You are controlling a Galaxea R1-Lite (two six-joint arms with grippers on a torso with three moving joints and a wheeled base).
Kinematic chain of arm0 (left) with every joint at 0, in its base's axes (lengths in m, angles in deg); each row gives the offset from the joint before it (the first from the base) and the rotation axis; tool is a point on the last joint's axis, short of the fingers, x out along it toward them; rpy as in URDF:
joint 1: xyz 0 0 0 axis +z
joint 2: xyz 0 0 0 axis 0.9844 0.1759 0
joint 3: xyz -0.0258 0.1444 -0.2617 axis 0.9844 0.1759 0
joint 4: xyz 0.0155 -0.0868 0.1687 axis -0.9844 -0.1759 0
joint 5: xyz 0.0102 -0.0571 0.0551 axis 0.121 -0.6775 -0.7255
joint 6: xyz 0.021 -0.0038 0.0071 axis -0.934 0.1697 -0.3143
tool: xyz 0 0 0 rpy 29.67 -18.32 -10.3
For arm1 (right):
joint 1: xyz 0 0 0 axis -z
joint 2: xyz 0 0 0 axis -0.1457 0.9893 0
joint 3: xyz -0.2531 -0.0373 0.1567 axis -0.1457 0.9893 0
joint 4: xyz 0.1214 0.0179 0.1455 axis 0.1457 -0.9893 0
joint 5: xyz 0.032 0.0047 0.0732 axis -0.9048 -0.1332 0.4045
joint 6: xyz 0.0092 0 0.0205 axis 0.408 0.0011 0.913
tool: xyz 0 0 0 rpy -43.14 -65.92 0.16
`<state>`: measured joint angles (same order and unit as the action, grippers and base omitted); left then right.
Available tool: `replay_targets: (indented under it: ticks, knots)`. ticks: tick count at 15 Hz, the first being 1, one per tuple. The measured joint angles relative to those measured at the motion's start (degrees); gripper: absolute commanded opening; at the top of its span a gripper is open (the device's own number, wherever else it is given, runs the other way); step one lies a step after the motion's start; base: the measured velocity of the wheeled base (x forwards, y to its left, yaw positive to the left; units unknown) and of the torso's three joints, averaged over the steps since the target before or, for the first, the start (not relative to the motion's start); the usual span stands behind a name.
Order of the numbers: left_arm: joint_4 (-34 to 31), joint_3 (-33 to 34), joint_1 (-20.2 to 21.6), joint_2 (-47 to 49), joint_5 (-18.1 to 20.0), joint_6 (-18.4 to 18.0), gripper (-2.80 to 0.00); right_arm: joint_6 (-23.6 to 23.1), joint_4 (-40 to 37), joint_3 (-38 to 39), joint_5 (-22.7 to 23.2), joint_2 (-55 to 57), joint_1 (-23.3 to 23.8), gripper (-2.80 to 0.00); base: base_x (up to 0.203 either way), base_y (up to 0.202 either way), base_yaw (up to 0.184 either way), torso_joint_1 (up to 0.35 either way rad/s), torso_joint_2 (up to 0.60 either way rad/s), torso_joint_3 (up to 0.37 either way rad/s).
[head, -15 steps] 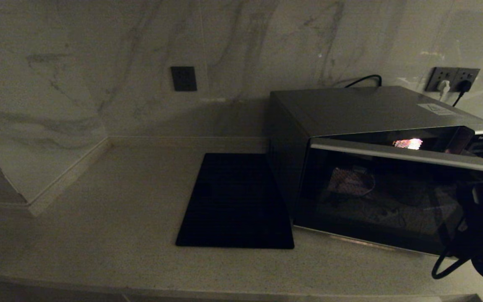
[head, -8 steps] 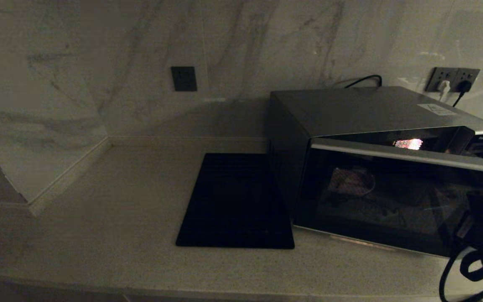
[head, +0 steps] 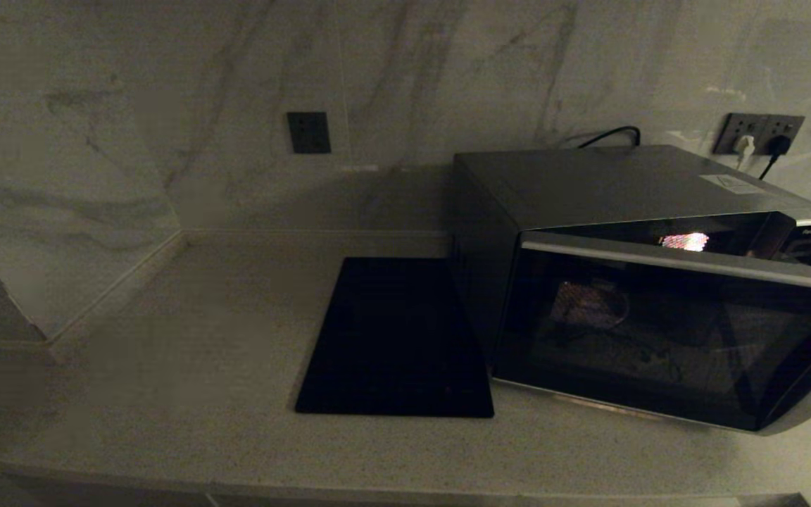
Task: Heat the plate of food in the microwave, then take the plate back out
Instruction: Open the microwave oven
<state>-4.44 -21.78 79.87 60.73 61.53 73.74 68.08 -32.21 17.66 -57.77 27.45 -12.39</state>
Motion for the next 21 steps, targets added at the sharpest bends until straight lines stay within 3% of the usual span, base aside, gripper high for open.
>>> replay_targets:
  ticks: [1, 5, 7, 10, 14, 17, 19, 21]
  knots:
    - [0.0, 0.0, 0.0, 0.0, 0.0, 0.0, -2.8, -1.9, -3.0, -6.3, 0.1, -1.2, 0.0, -2.8, 0.0, 0.0, 0.0, 0.0, 0.0, 0.0]
    - [0.0, 0.0, 0.0, 0.0, 0.0, 0.0, -2.8, -4.6, -19.3, -32.6, 2.0, 1.9, 0.0, -2.8, 0.0, 0.0, 0.0, 0.0, 0.0, 0.0]
    - [0.0, 0.0, 0.0, 0.0, 0.0, 0.0, -2.8, -5.1, -27.1, -41.0, 2.9, 7.4, 0.2, -2.8, 0.0, 0.0, 0.0, 0.0, 0.0, 0.0]
    - [0.0, 0.0, 0.0, 0.0, 0.0, 0.0, -2.8, -5.2, -31.9, -47.8, 3.2, 15.1, 3.1, -2.8, 0.0, 0.0, 0.0, 0.0, 0.0, 0.0]
    - [0.0, 0.0, 0.0, 0.0, 0.0, 0.0, -2.8, -5.1, -32.6, -51.7, 4.4, 20.8, 13.0, -2.8, 0.0, 0.0, 0.0, 0.0, 0.0, 0.0]
    - [0.0, 0.0, 0.0, 0.0, 0.0, 0.0, -2.8, -1.1, -37.4, -54.6, 11.8, 23.1, 19.5, -2.8, 0.0, 0.0, 0.0, 0.0, 0.0, 0.0]
    - [0.0, 0.0, 0.0, 0.0, 0.0, 0.0, -2.8, 5.3, -43.5, -59.3, 18.6, 24.8, 22.5, -2.8, 0.0, 0.0, 0.0, 0.0, 0.0, 0.0]
    - [0.0, 0.0, 0.0, 0.0, 0.0, 0.0, -2.8, 12.9, -52.3, -67.4, 28.6, 26.7, 25.8, -2.8, 0.0, 0.0, 0.0, 0.0, 0.0, 0.0]
